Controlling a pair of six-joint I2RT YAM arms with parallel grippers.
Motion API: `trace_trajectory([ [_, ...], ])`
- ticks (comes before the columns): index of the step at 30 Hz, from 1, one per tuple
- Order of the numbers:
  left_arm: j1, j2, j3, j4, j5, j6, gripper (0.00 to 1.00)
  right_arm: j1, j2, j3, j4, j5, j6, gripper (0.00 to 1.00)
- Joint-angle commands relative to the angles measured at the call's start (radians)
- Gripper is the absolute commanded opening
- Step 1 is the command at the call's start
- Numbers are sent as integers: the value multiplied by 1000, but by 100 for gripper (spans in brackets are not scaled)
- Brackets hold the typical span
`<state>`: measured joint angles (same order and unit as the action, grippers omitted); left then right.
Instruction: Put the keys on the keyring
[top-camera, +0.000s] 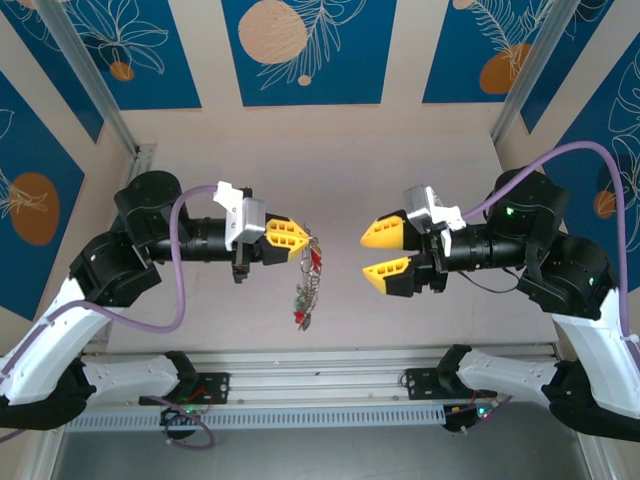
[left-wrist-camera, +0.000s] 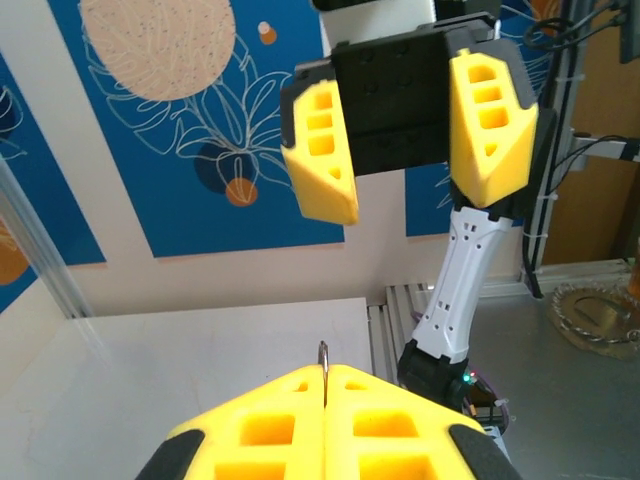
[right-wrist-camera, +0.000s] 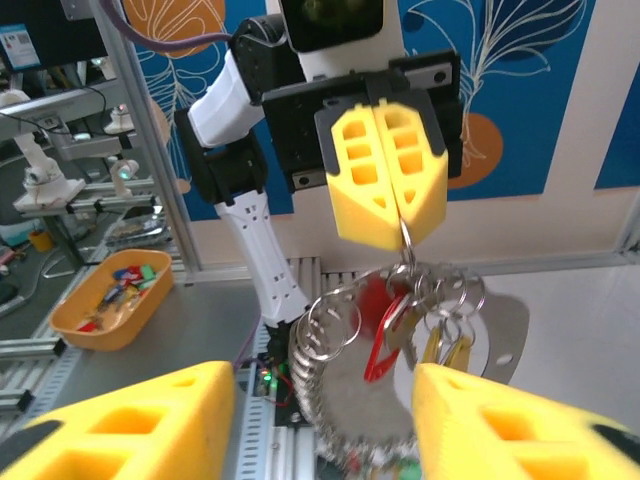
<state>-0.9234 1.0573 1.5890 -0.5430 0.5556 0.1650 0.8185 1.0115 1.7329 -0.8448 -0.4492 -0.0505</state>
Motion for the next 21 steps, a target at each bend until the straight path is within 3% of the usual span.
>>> trace_trajectory([
  [1, -3, -22, -14, 94, -65, -36, 0, 5, 28, -42, 60, 64, 2, 56],
  [12, -2, -26, -121, 137, -159, -77, 0, -25, -101, -329, 266, 195, 33, 80],
  [14, -2, -25, -127, 111, -205, -86, 0, -48, -109, -362, 258, 194, 46, 100],
  [21, -2, -26, -162, -44, -370, -128, 0, -160, -129, -503, 288, 170, 111, 99],
])
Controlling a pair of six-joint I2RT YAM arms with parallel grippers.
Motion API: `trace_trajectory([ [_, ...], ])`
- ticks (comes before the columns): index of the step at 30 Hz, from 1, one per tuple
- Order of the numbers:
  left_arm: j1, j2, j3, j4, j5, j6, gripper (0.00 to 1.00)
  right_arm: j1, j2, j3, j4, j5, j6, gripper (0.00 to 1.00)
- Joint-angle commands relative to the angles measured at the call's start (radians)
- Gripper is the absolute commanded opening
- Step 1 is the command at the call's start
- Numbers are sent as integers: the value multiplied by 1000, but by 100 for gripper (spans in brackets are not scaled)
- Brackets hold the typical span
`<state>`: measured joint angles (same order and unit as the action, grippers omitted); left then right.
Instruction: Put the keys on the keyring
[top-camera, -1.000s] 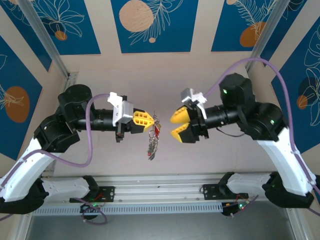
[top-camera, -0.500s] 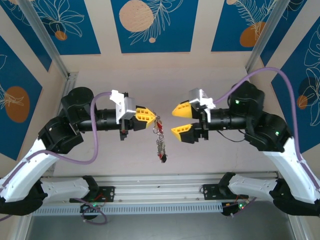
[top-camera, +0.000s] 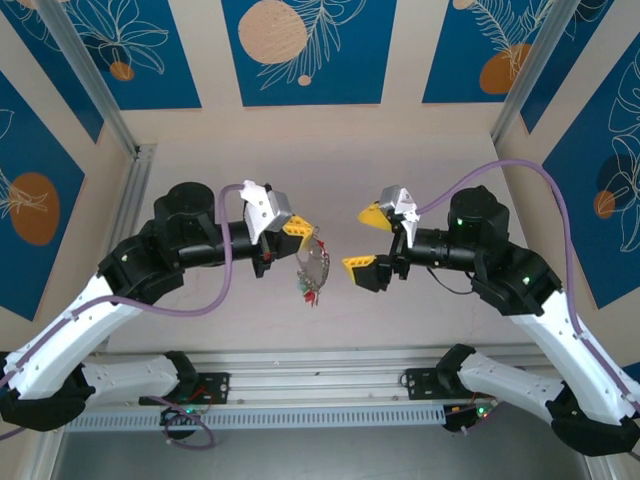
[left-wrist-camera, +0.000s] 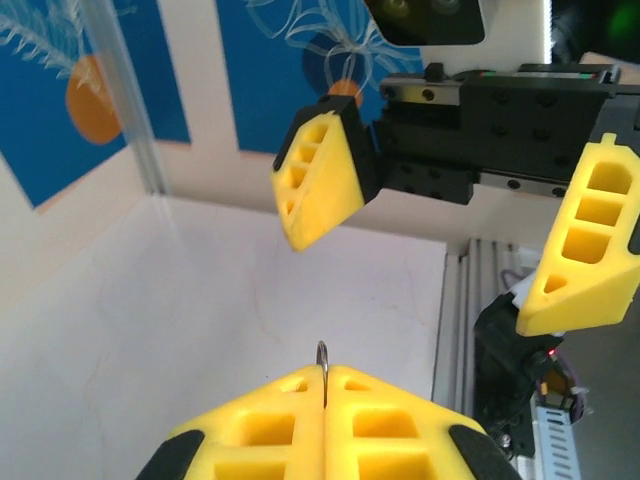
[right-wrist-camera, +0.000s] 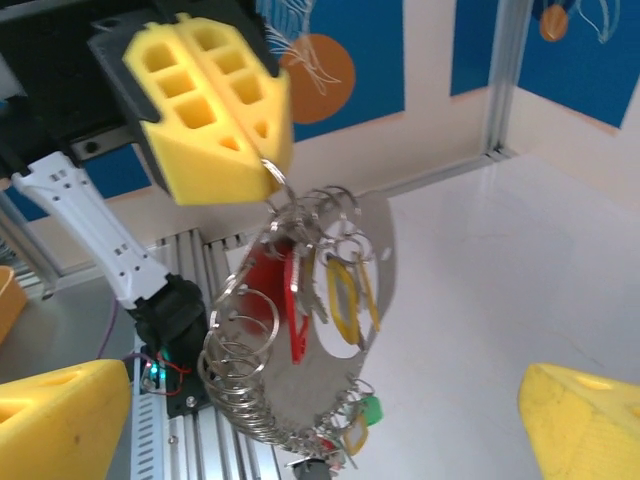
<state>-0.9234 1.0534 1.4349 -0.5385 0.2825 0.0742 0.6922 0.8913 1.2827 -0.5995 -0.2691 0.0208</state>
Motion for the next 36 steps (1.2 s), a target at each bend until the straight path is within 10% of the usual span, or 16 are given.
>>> trace_trajectory([
  [1, -2, -10, -11, -86, -120, -42, 0, -57, -23, -81, 63, -25, 48, 99],
  [17, 75, 251, -218, 50, -131, -162, 0, -321, -179, -248, 88, 9, 134, 99],
  [36, 166, 938, 199, 362, 187, -254, 0, -420, -206, -256, 54, 7, 164, 99],
])
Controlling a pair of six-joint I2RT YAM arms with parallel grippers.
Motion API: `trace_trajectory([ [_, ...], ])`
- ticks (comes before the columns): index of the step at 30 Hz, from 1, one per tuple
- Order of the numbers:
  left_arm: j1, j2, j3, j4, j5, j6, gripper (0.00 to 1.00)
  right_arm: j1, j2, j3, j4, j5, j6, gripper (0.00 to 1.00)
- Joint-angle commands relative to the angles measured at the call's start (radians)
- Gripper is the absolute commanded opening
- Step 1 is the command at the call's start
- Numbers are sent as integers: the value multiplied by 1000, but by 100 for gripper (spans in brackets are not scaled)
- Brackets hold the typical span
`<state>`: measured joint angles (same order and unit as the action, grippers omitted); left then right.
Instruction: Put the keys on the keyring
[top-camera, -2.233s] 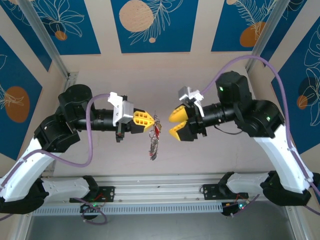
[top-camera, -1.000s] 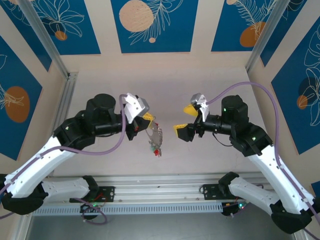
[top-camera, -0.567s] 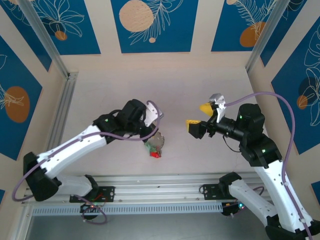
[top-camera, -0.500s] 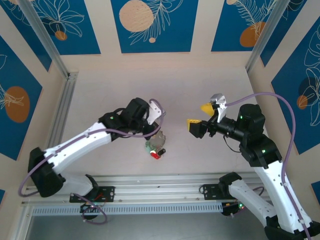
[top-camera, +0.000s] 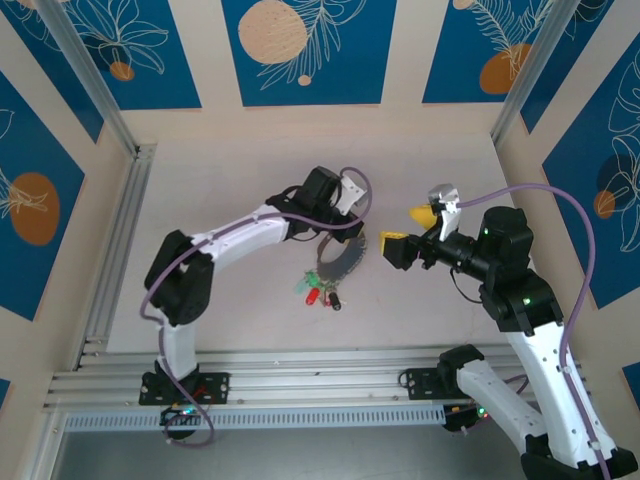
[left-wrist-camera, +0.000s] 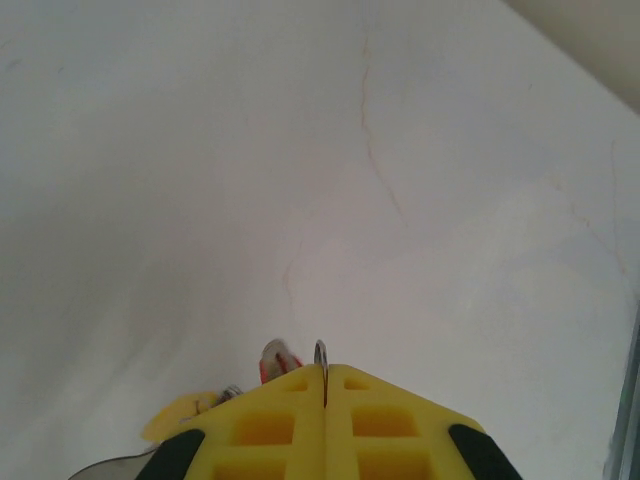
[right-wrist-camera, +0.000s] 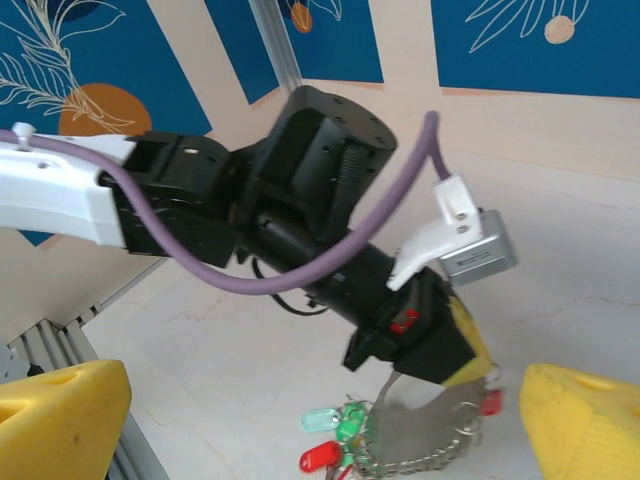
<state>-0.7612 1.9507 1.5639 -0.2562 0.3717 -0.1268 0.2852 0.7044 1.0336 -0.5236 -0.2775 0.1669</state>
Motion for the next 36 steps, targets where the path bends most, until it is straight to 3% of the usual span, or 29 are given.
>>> trace_trajectory([
  [1, 6, 63, 87, 80, 117, -64, 0, -20, -25, -9, -22, 24, 19, 100],
  [5, 4, 137, 132, 43, 147, -86, 0, -43, -43, -16, -18, 39, 22, 100],
  [6, 5, 139, 123, 36, 136, -87, 5, -45, -43, -18, -17, 36, 23, 100],
  [8, 5, 129, 97, 25, 107, -86, 20, -49, -42, -21, -12, 29, 26, 100],
  [11, 12, 114, 85, -26, 73, -74, 51, -53, -39, -26, -5, 21, 30, 100],
  [12, 12, 108, 85, -50, 63, -67, 56, -57, -37, -24, -5, 21, 31, 100],
  [20, 16, 80, 123, -274, -31, -53, 56, -70, -35, -30, 5, 10, 38, 100],
  [28, 18, 207, 172, -306, -3, -133, 56, -83, -35, -31, 1, -2, 43, 100],
  [36, 41, 256, 128, -306, -45, -110, 55, -86, -37, -29, -8, 7, 34, 100],
])
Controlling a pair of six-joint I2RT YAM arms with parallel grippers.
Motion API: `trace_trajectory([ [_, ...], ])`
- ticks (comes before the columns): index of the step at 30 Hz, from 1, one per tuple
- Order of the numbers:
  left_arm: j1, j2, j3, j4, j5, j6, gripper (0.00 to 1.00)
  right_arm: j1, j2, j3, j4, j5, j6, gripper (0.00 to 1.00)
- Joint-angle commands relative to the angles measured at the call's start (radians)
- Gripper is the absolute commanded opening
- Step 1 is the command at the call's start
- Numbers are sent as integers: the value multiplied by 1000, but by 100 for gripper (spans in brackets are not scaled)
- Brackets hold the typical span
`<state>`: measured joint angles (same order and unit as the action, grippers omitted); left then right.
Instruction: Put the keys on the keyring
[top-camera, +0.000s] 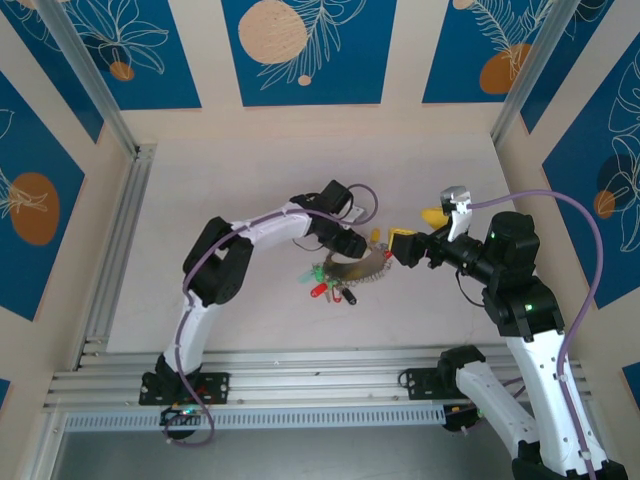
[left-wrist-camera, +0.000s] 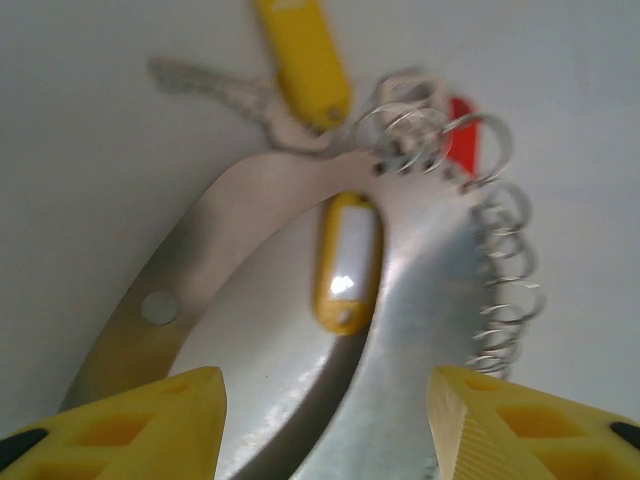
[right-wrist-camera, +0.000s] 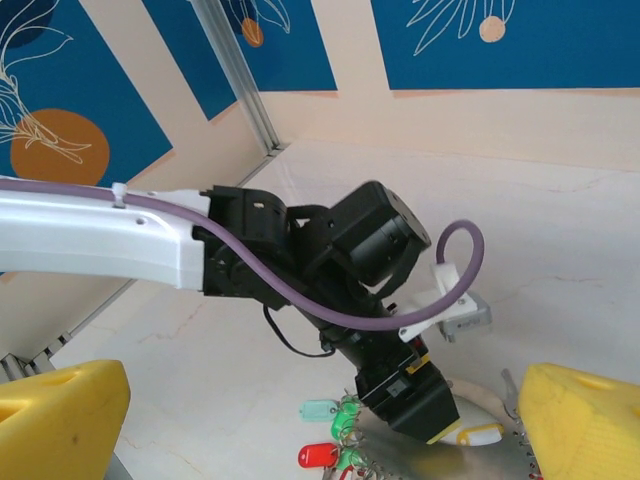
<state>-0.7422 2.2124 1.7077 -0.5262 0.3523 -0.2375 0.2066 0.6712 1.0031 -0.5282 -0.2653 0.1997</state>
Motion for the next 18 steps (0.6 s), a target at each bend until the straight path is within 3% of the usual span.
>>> trace_trajectory([
  [1, 22, -11, -16, -46, -39, 10, 56, -7, -2, -1, -1, -8, 1, 100],
  [11, 47, -56, -53, -195, -185, 117, 58, -20, 10, 3, 4, -21, 3, 100],
  [18, 38, -206, -85, -198, -180, 206, 57, -21, 11, -7, 19, -32, 12, 99],
])
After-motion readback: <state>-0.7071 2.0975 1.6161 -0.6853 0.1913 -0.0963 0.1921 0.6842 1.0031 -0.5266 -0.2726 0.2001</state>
